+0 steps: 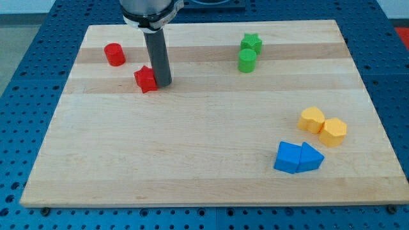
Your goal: Move red star into the red circle
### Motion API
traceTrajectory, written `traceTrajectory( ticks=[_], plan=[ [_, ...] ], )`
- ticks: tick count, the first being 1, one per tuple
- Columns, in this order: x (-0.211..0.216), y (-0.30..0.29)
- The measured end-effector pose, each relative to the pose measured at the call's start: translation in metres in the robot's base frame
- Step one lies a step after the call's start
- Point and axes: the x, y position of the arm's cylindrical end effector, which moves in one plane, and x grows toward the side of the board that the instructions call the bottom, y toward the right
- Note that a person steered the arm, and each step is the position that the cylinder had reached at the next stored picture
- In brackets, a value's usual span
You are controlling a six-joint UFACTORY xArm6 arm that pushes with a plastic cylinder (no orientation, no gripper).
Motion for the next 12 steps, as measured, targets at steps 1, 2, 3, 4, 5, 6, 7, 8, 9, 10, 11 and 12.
traceTrajectory(
  ticks=[1, 2, 3, 4, 5, 6, 7, 8, 9, 10, 11, 12],
  plan=[
    [0.025, 0.021],
    [0.025, 0.02],
    [0.013, -0.005],
    [-0.001, -0.032],
    [-0.014, -0.049],
    [-0.012, -0.049],
    [0.006, -0.05],
    [0.051, -0.05],
    [0.055, -0.051],
    [0.015, -0.067],
    [0.008, -0.071],
    [0.008, -0.071]
  ],
)
